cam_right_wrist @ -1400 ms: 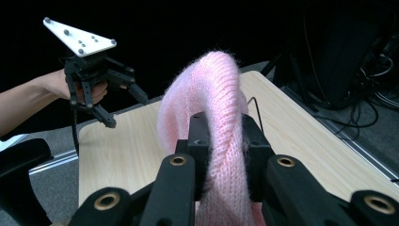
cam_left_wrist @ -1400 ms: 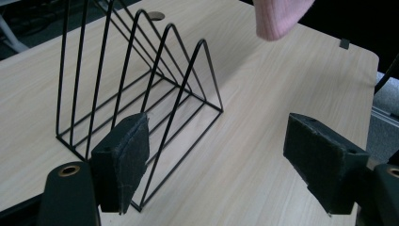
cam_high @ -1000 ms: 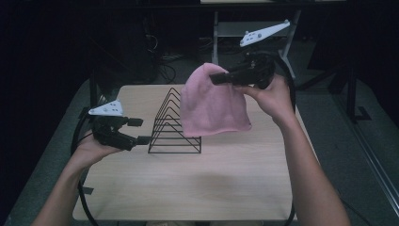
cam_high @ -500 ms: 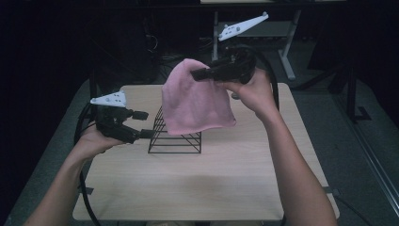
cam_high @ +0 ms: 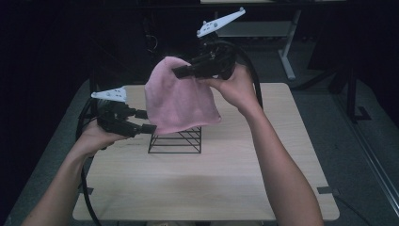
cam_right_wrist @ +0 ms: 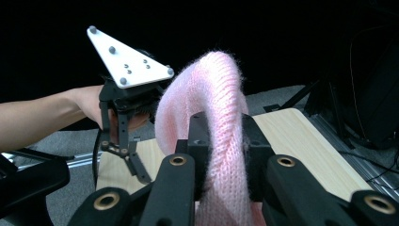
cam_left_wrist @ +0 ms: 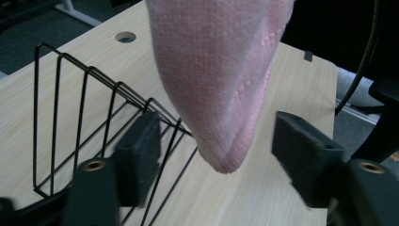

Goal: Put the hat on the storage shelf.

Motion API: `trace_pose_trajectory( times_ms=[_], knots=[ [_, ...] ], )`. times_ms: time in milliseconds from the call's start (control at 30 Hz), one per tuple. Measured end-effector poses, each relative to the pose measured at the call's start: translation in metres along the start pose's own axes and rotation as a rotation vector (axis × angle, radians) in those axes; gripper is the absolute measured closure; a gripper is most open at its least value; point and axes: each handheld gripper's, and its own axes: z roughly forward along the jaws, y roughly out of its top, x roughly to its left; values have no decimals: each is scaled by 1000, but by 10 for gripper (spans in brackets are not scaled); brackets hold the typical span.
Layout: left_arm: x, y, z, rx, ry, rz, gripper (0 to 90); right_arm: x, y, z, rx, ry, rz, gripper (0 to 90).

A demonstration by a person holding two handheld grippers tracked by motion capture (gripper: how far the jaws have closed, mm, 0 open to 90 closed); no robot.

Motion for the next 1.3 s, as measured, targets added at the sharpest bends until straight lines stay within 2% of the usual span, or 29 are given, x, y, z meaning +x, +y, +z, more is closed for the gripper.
trace_pose_trajectory(
  times_ms=[200,233,267,333,433,600,700,900,1200,1300],
  knots=[
    [8,2,-2,-2,-32,-16,558,-3,5,4,-14,5,-10,782],
    [9,3,-1,0,-31,-14,629,-5,5,6,-14,9,-13,782],
    [10,4,0,1,-31,-15,629,-5,5,6,-14,9,-13,782],
    [13,5,1,11,-31,-8,706,-9,4,8,-15,11,-10,782],
    [16,10,2,19,-15,-1,765,-13,3,10,-21,8,-1,782],
    [24,18,3,64,42,26,795,-20,3,12,-28,-5,5,780],
    [30,21,3,85,98,40,803,-27,0,13,-22,-38,6,779],
    [40,19,8,100,109,30,808,-38,-5,20,-15,-41,28,778],
    [48,17,13,121,133,15,808,-45,-14,24,-9,-50,25,775],
    [50,16,16,133,142,23,805,-46,-20,24,-9,-48,33,775]
  ],
)
